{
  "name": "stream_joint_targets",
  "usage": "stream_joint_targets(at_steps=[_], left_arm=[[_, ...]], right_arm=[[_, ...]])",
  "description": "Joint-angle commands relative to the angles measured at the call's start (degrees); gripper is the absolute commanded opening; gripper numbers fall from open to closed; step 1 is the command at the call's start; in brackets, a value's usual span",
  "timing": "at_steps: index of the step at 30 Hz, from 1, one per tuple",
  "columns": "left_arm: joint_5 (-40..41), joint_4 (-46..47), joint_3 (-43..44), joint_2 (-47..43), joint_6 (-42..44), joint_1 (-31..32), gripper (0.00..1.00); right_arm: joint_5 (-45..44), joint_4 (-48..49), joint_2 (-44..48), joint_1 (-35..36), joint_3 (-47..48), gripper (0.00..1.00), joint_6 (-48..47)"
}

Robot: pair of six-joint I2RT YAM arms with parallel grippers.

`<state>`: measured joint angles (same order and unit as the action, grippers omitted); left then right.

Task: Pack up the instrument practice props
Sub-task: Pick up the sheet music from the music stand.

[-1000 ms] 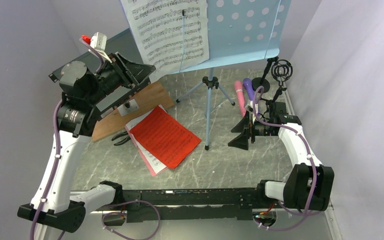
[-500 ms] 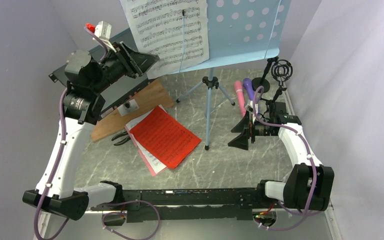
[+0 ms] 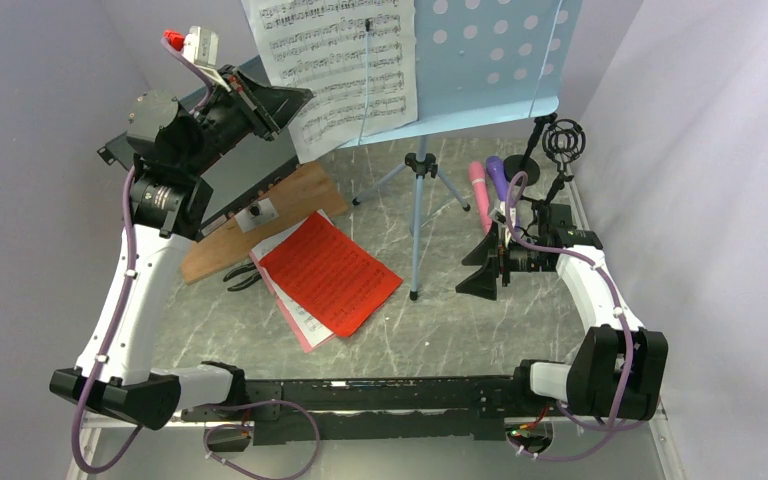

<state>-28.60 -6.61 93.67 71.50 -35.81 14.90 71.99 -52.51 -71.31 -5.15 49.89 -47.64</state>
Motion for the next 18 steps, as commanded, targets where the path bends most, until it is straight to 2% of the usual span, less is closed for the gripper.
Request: stream_joint_targets(at_steps=[1,18], left_arm=[[0.4,5.1,2.3,-0.8,2.1,-0.3,0.00],[12.8,8.5,-2.9,-9.6,8.7,-0.3,0.00]], right_arm=[[0.6,-0.3,-0.1,0.1,2.5,0.99,-2.0],[0.6,-0.7,0.0,0.1,2.6,0.99,-2.3]])
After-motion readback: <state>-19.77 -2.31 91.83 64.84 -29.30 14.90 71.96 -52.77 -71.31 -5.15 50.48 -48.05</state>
